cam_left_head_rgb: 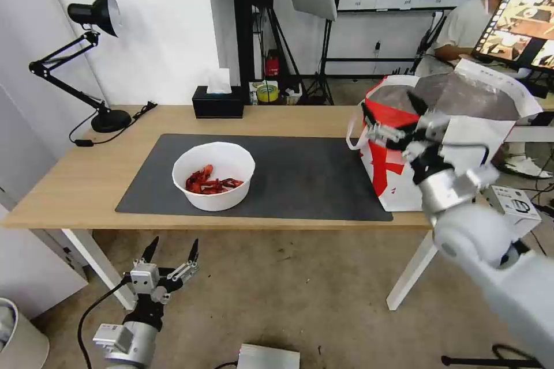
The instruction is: Pick up the trash from the table and place it into the takeout bag.
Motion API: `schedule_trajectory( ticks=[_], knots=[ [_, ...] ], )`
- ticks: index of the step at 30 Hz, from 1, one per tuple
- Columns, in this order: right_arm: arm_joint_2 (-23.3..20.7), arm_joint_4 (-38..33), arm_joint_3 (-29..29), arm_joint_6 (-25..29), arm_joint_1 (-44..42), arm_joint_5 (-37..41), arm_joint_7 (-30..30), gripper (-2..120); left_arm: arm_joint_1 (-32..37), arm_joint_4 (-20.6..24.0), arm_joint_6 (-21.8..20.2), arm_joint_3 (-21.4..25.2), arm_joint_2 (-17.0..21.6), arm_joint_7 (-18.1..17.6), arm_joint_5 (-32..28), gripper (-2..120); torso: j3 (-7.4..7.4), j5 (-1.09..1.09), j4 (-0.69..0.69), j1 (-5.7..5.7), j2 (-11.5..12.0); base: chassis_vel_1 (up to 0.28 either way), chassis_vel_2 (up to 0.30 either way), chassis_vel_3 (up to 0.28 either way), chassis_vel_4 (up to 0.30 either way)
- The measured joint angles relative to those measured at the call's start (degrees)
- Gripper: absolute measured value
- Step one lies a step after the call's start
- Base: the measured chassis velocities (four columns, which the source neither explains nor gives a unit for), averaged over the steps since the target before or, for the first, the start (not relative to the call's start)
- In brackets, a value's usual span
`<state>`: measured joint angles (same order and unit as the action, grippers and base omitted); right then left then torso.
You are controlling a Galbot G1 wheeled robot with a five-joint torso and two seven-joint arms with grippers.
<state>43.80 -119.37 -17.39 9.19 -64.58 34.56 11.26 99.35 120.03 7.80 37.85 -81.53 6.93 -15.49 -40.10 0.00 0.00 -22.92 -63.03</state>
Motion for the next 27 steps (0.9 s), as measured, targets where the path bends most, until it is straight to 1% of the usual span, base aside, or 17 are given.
schedule_trajectory(
  ticks=[2,3,6,7,10,11,13,14,15,17,18,20,21,24,25,27],
  knots=[
    [2.7,-0.9,-2.3,0.3,-5.3,-2.9,-0.4,100,-0.3,0.3,-0.5,-0.1,-0.2,-0.7,-0.1,100,0.00,0.00,0.00,0.00,0.0,0.000,0.000,0.000,0.000],
    [2.7,-0.9,-2.3,0.3,-5.3,-2.9,-0.4,100,-0.3,0.3,-0.5,-0.1,-0.2,-0.7,-0.1,100,0.00,0.00,0.00,0.00,0.0,0.000,0.000,0.000,0.000],
    [7.8,-2.0,-6.3,0.9,-13.0,-7.5,-1.2,100,-0.7,0.4,-0.7,-0.1,-0.2,-0.8,-0.1,100,0.00,0.00,0.00,0.00,0.0,0.000,0.000,0.000,0.000],
    [7.8,-2.0,-6.3,0.9,-13.0,-7.5,-1.2,100,-0.7,0.4,-0.7,-0.1,-0.2,-0.8,-0.1,100,0.00,0.00,0.00,0.00,0.0,0.000,0.000,0.000,0.000],
    [13.1,-3.0,-8.1,0.9,-19.5,-11.5,-1.1,100,-1.0,0.5,-0.9,0.0,0.1,-0.8,-0.1,100,0.00,0.00,0.00,0.01,0.0,0.000,0.000,0.000,0.000],
    [13.1,-3.0,-8.1,0.9,-19.5,-11.5,-1.1,100,-1.0,0.5,-0.9,0.0,0.1,-0.8,-0.1,100,0.00,0.00,0.00,0.01,0.0,0.000,0.000,0.000,0.000],
    [15.3,-3.4,-8.5,0.8,-22.1,-13.3,-0.9,100,-1.0,0.6,-1.0,0.0,0.3,-0.8,-0.2,100,0.00,0.00,0.00,0.01,0.0,0.000,0.000,0.000,0.000],
    [17.3,-3.5,-8.8,0.5,-24.3,-15.1,-0.4,100,-1.1,0.7,-1.2,-0.1,0.5,-0.8,-0.2,100,0.00,0.00,0.00,0.01,0.0,0.000,0.000,0.000,0.000],
    [17.3,-3.5,-8.8,0.5,-24.3,-15.1,-0.4,100,-1.1,0.7,-1.2,-0.1,0.5,-0.8,-0.2,100,0.00,0.00,0.00,0.01,0.0,0.000,0.000,0.000,0.000],
    [19.0,-3.6,-9.2,0.5,-25.9,-16.3,0.0,100,-1.2,0.9,-1.4,-0.1,0.6,-0.8,-0.2,100,0.00,-0.01,0.00,0.01,0.0,0.000,0.000,0.000,0.000],
    [19.0,-3.6,-9.2,0.5,-25.9,-16.3,0.0,100,-1.2,0.9,-1.4,-0.1,0.6,-0.8,-0.2,100,0.00,-0.01,0.00,0.01,0.0,0.000,0.000,0.000,0.000],
    [21.9,-3.6,-9.9,0.5,-28.3,-19.0,0.4,100,-1.2,1.2,-1.9,-0.3,0.9,-0.7,-0.2,100,0.00,-0.01,0.00,0.01,0.0,0.000,0.000,0.000,0.000],
    [21.9,-3.6,-9.9,0.5,-28.3,-19.0,0.4,100,-1.2,1.2,-1.9,-0.3,0.9,-0.7,-0.2,100,0.00,-0.01,0.00,0.01,0.0,0.000,0.000,0.000,0.000],
    [24.6,-4.0,-10.0,0.4,-30.6,-20.9,0.9,100,-1.3,1.4,-2.1,-0.6,1.5,-0.7,-0.2,100,0.00,0.00,0.00,0.01,0.0,0.000,0.000,0.000,0.000],
    [24.6,-4.0,-10.0,0.4,-30.6,-20.9,0.9,100,-1.3,1.4,-2.1,-0.6,1.5,-0.7,-0.2,100,0.00,0.00,0.00,0.01,0.0,0.000,0.000,0.000,0.000],
    [26.1,-4.8,-9.9,-0.1,-32.2,-21.8,1.2,100,-1.4,1.6,-2.4,-0.8,2.1,-0.7,-0.2,100,0.00,0.00,0.00,0.00,0.0,0.000,0.000,0.000,0.000]
  ],
)
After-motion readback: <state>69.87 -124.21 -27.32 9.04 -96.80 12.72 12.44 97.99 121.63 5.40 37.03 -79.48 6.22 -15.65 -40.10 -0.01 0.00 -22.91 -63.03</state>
